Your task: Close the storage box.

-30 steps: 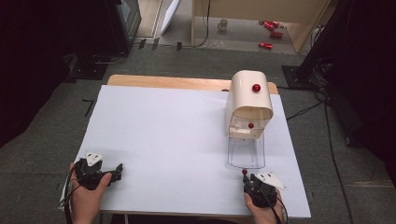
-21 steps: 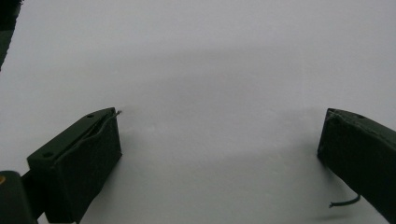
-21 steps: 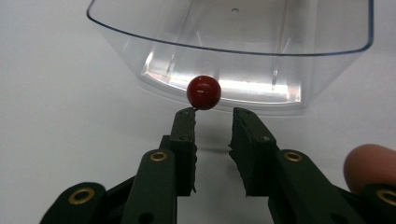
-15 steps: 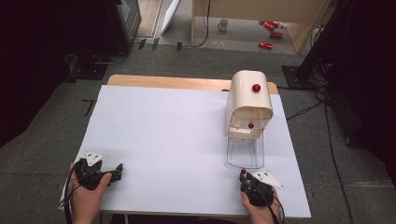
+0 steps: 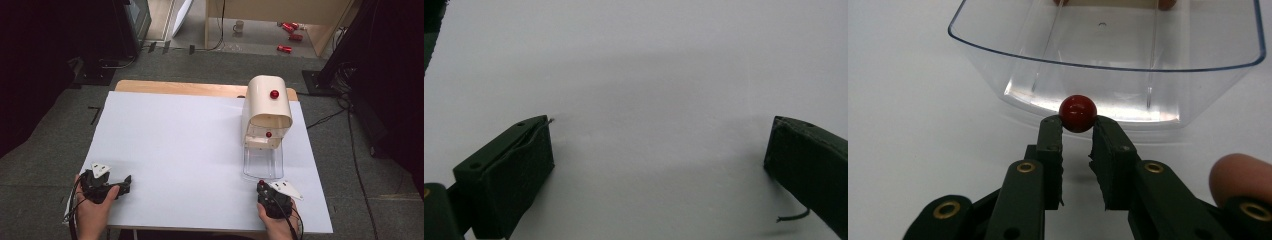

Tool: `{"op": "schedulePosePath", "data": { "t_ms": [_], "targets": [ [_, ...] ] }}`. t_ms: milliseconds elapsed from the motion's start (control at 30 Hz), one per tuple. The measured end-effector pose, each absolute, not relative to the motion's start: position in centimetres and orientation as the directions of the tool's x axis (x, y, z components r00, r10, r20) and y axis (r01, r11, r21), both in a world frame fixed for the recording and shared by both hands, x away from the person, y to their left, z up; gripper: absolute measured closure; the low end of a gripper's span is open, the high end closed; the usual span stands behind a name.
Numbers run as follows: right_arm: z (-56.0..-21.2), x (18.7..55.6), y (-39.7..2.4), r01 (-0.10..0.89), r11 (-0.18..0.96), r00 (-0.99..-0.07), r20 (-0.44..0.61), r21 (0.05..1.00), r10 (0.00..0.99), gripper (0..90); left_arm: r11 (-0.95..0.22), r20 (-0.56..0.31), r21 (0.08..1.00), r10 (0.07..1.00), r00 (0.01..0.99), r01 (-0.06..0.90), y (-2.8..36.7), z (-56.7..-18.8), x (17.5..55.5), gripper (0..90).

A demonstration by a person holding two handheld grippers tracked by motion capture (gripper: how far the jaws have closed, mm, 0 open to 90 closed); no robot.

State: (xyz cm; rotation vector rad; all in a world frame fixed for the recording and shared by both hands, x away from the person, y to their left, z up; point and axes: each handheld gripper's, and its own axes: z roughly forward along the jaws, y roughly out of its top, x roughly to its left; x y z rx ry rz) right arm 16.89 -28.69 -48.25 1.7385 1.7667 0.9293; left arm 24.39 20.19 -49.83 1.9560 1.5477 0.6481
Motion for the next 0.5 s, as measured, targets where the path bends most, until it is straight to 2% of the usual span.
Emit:
{"op": "schedulePosePath", "data": {
  "t_ms": [500],
  "targets": [
    [-47.2,19.3,-29.4,0.646,-0.040,-0.060,0.103,0.763,0.993,75.9,-0.178,0.029,0.685,0.976,0.218,0.707,20.2,-49.8,24.4,0.0]
  ]
}}
